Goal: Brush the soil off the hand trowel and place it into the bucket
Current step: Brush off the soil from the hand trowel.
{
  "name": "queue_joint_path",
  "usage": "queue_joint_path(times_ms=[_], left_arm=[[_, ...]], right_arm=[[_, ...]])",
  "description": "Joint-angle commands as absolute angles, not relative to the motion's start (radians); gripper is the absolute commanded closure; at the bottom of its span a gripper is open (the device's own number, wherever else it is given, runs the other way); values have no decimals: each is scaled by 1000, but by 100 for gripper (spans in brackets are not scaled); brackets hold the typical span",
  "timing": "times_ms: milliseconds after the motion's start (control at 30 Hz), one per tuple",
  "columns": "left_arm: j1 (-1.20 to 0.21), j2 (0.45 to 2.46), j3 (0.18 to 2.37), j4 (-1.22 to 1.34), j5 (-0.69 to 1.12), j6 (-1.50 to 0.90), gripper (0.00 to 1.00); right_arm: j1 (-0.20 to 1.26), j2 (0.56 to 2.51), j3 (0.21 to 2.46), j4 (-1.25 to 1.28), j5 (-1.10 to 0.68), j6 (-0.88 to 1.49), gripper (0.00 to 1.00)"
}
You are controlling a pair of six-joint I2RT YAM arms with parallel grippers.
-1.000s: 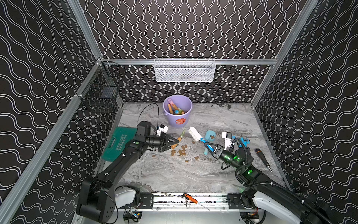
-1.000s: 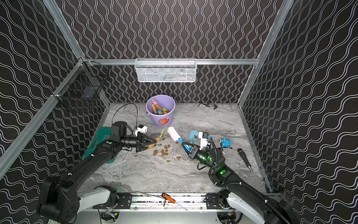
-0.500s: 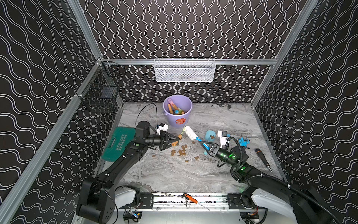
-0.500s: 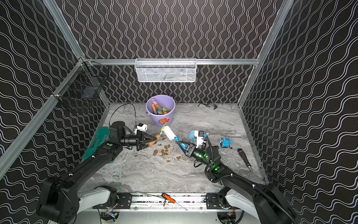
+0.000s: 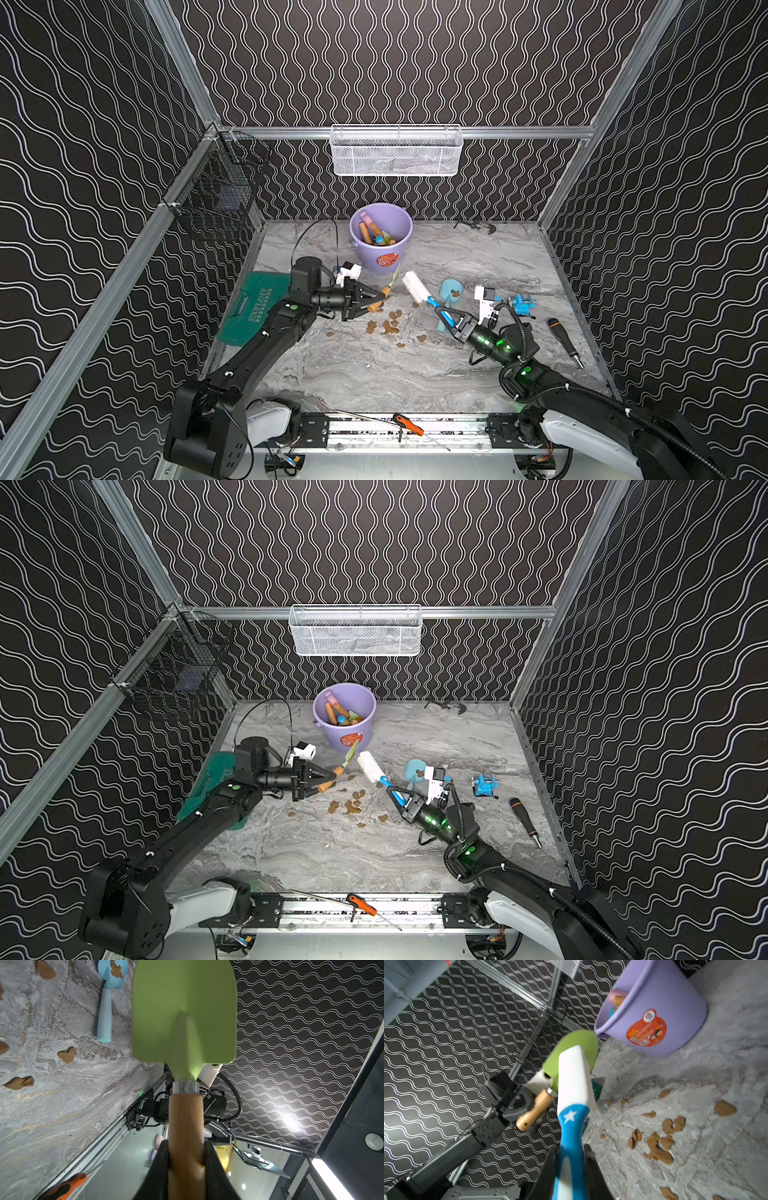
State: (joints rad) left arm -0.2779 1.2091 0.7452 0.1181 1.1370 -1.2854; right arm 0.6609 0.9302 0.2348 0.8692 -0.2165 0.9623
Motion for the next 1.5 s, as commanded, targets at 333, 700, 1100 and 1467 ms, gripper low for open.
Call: queue_joint_path(times_ms=[333, 700, 1100, 1467], left_arm=[[-276, 1220, 699, 476, 1167, -1489, 100], [-275, 1223, 714, 403, 1168, -1438, 100], [-301, 1222, 989, -471, 973, -740, 100], [-486, 1202, 947, -582, 694, -586, 100]], right_arm=[[674, 1174, 300, 1114, -267, 977, 100], [698, 1088, 232, 939, -169, 954, 100], [693, 1070, 356, 628, -55, 897, 100], [692, 1164, 430, 645, -146, 947, 100]])
